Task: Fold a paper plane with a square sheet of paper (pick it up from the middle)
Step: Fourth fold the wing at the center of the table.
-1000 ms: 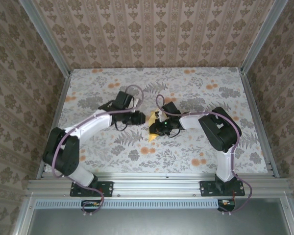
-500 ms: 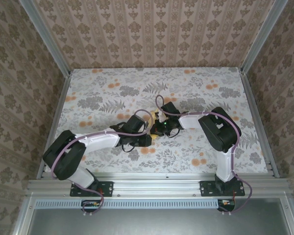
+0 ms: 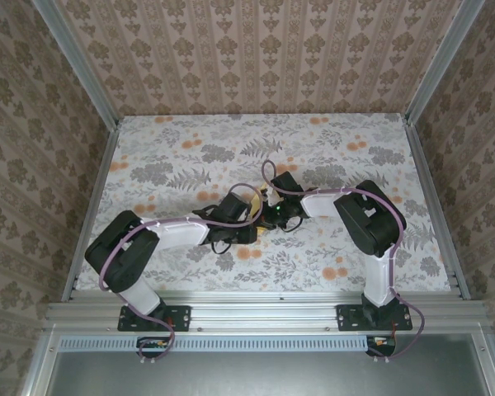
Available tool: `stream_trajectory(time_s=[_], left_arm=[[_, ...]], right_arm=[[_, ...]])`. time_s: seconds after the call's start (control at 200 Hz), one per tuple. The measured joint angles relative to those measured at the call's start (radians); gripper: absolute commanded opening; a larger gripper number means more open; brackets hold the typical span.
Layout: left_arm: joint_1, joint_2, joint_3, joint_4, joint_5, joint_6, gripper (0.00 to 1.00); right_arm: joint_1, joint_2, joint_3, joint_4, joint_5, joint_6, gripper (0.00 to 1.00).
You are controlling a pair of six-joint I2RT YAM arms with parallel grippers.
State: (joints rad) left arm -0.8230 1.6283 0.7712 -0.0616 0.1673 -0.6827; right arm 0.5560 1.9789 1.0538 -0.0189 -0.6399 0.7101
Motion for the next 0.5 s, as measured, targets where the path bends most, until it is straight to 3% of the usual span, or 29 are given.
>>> stream_trajectory(time_s=[0.165, 0.5], left_arm=[[0.015, 0.005, 0.005, 0.013, -0.003, -0.002, 0.21], [0.019, 0.032, 0.022, -0.005, 0.007, 0.006, 0.17]], right_arm=[[0.000, 0.000, 0.000, 0.000, 0.000, 0.000, 0.00], [0.000, 0.000, 0.000, 0.001, 0.000, 0.003, 0.00]])
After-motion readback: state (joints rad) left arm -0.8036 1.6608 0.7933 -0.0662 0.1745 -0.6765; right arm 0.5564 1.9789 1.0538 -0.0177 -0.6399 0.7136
